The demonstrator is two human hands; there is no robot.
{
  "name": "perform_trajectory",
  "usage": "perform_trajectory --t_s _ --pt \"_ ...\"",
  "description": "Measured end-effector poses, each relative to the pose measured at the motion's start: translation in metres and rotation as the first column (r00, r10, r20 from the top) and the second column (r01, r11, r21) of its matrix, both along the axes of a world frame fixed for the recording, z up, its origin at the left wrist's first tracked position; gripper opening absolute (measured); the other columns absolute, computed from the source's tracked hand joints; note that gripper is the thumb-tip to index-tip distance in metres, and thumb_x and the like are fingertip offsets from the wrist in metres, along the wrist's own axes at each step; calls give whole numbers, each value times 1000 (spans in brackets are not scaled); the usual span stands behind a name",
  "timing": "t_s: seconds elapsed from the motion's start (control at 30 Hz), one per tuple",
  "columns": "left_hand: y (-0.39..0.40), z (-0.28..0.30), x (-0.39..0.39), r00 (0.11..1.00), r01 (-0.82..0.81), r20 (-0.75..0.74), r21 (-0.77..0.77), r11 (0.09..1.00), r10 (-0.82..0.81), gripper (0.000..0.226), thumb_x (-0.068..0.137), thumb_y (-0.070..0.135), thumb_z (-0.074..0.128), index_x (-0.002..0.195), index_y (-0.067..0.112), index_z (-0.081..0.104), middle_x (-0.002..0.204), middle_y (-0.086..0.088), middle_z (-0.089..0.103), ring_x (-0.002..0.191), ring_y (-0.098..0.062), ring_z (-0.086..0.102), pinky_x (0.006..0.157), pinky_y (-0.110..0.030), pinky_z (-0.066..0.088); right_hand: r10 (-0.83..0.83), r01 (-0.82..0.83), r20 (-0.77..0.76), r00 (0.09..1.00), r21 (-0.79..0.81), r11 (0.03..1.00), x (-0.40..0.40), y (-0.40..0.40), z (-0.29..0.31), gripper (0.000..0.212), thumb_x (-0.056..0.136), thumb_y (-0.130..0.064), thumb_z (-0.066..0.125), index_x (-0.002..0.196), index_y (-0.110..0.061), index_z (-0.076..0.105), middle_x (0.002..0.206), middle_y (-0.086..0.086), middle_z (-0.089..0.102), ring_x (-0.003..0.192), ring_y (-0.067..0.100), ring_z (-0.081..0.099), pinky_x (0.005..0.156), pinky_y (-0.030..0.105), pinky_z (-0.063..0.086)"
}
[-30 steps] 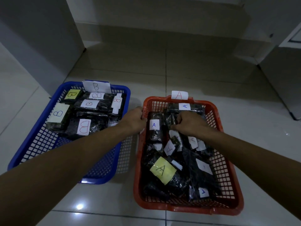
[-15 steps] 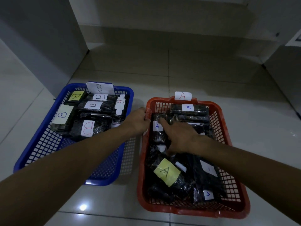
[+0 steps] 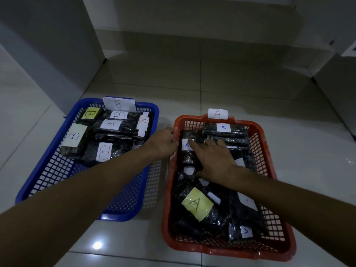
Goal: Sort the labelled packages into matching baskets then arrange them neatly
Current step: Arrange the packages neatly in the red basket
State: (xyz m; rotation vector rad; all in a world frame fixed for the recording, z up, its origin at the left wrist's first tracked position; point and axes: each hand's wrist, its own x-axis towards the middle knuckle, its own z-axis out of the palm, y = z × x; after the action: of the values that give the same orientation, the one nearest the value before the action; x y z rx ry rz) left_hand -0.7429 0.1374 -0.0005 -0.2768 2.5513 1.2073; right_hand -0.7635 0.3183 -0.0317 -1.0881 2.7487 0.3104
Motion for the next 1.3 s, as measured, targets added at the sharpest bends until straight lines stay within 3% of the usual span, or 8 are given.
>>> perform_trajectory --t_s 0.13,0.57,0.67,0.73,0.87,1.07,1.17,1.3 --pt "0 7 20 991 37 129 75 997 -47 6 97 20 51 98 25 54 104 -3 65 98 -22 64 89 -40 54 39 -42 71 997 41 998 1 7 8 120 74 -73 63 156 -17 -5 152 4 40 140 28 27 111 48 20" --pt "0 -14 59 972 52 224 87 995 -71 8 100 25 47 98 23 55 104 -4 65 94 -19 63 86 -38 54 80 -77 -19 997 125 989 9 0 2 107 85 -71 48 155 -7 -1 148 8 46 141 33 26 110 50 21" --pt "-2 -12 56 967 42 243 125 991 -71 11 99 27 48 105 23 56 102 0 66 91 -16 65 81 -34 56 -2 7 115 993 -47 999 3 2 22 91 84 -71 52 152 -17 24 142 5 51 134 28 38 108 47 29" --pt "-2 -11 56 967 25 249 142 990 -60 17 100 31 44 110 23 57 104 -1 66 93 -18 65 84 -37 56 -56 117 285 957 -202 972 5 5 39 64 83 -70 55 127 -23 55 115 -2 66 110 16 57 95 38 46" --pt "8 -9 54 984 -39 174 57 998 29 33 103 37 31 92 19 56 91 -4 63 82 -16 61 81 -36 54 -129 263 700 703 -86 961 25 13 54 50 72 -67 72 91 -20 73 89 -3 73 81 5 65 72 24 52" --pt "14 -7 43 987 -108 125 36 994 102 28 102 27 33 106 13 57 99 -7 62 86 -19 58 77 -30 47 -131 303 775 618 -81 950 27 11 58 59 67 -54 84 111 -26 59 100 -10 69 91 6 64 78 22 51" --pt "11 -7 42 984 -109 146 38 993 102 29 101 27 35 109 11 58 103 -11 64 91 -24 61 82 -36 51 -121 251 748 652 -63 966 33 9 58 77 65 -55 85 125 -28 47 112 -9 63 96 5 61 75 20 48" --pt "12 -6 42 981 -123 158 53 991 113 31 101 27 37 112 8 59 104 -13 65 92 -25 62 84 -38 53 -121 196 685 719 -32 980 48 5 53 101 63 -60 83 145 -24 35 137 -4 53 119 16 53 98 30 48"
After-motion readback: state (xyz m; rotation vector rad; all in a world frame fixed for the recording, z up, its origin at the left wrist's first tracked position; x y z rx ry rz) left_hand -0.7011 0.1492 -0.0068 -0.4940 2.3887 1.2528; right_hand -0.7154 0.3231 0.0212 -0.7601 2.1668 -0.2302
